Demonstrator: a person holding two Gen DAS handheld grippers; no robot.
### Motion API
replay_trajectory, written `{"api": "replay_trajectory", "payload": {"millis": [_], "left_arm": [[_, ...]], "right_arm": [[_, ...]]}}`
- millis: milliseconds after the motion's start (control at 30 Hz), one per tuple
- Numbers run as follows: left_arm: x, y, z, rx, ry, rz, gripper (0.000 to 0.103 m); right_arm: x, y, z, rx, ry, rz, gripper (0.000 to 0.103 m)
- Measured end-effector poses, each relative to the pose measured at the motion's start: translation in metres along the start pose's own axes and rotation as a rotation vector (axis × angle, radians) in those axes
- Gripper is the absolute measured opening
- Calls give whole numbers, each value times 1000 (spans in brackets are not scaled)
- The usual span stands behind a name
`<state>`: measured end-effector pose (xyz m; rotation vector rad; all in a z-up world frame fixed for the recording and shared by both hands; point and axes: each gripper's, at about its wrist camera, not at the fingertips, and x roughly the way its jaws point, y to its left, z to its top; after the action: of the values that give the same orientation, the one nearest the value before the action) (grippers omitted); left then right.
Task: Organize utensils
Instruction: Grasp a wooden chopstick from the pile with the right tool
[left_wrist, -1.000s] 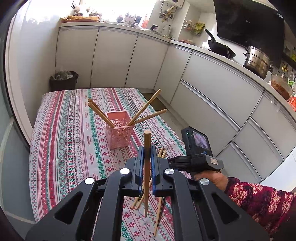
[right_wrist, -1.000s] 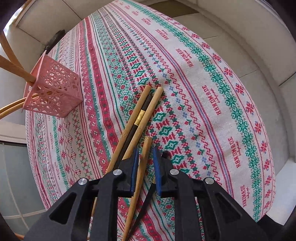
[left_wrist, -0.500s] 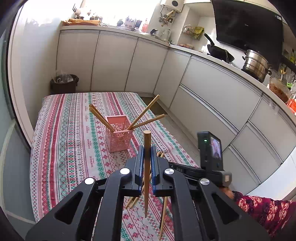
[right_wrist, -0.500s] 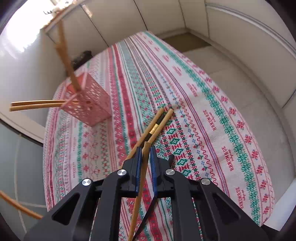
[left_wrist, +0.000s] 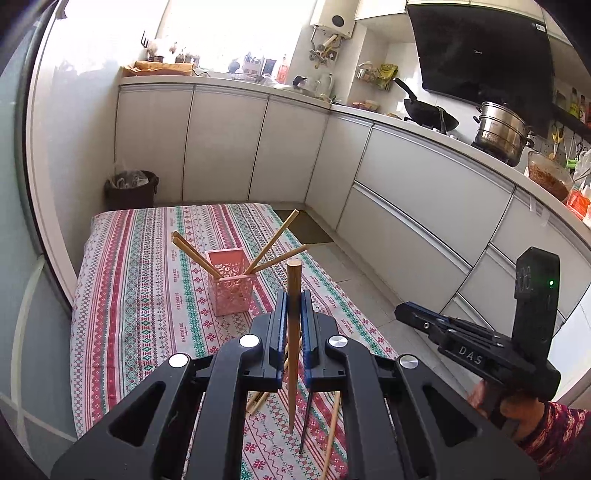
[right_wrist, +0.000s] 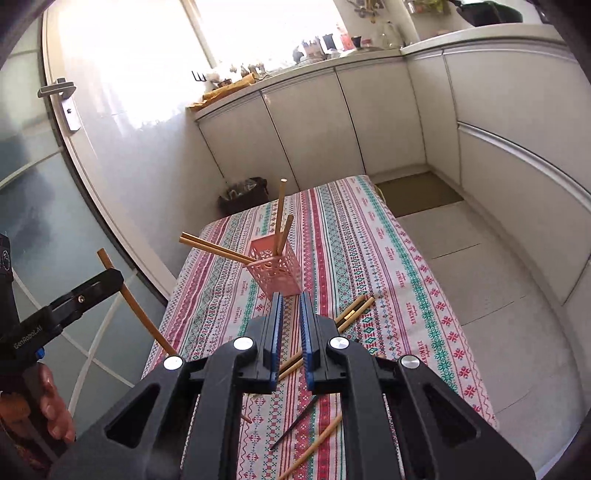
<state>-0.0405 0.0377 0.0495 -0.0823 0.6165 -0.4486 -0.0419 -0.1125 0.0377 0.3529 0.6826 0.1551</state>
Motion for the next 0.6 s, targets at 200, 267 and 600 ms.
{"api": "replay_trajectory", "payload": {"millis": [200,267,600], "left_arm": [[-4,-4,2,3,-4,1,6],[-5,-5,2,2,-14,-12,6],[-8,16,-1,-50,-40,-39,6]], "right_arm": [[42,-35,-6,124,268,-89,15],[76,-62,-21,219,444,-118,35],[149,-103,-53,321,681,-323,37]]}}
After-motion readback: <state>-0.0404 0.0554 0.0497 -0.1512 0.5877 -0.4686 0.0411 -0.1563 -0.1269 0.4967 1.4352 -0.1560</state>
